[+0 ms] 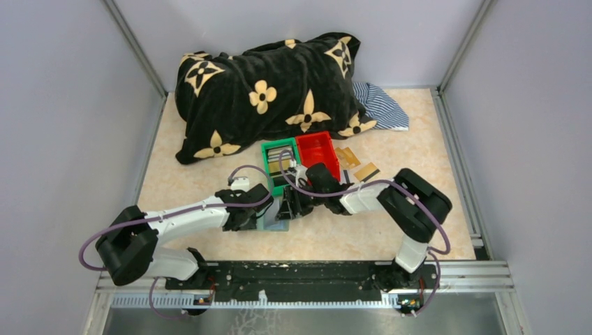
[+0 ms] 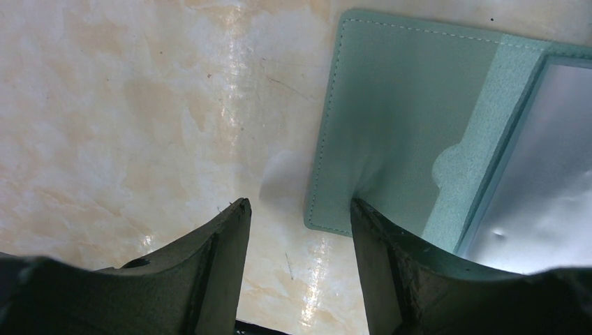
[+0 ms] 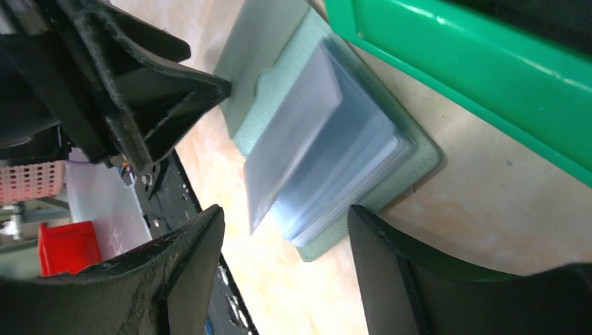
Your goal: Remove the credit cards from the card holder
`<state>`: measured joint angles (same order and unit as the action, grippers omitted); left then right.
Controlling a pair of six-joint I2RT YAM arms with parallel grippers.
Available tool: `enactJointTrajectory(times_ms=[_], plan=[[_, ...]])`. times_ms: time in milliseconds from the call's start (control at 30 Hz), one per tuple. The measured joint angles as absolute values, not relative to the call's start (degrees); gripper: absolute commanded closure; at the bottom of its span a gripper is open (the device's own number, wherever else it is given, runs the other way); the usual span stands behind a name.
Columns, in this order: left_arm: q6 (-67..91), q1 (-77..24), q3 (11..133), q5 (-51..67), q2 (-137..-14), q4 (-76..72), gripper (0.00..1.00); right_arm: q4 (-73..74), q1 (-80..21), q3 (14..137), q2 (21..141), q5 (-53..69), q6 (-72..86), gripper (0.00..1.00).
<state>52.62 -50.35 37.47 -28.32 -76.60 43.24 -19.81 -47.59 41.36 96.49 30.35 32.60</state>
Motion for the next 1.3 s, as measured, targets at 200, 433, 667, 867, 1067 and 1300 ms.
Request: enactJointTrajectory(times_ms=[200, 433, 667, 867, 1067, 1300], plan=[[52.38, -50.35, 37.45, -28.32, -76.60, 43.16, 0.37, -23.99, -47.31, 41.36, 100.51, 32.29, 34.59, 0.34], [51.99, -50.35, 37.39, -28.27, -76.60, 42.89, 0.37, -24.05, -47.33, 41.36, 100.55, 32.32, 34.50, 0.32], [51.53, -50.35, 37.41, -28.21, -76.69, 42.81, 0.38, -24.40, -47.35, 41.65, 100.77, 33.08, 34.72, 0.32], [51.42, -50.35, 37.39, -28.18, -76.64, 42.76, 0.38, -24.08, -47.77, 43.35, 101.93, 33.61, 34.70, 0.32], [51.35, -50.35, 37.39, -28.12, -76.66, 42.68, 0.38, -23.99, -48.73, 44.71, 102.98, 33.78, 34.68, 0.32], [51.33, -50.35, 37.39, -28.10, -76.64, 42.65, 0.38, -23.77, -48.86, 45.93, 103.79, 34.00, 34.74, 0.32]])
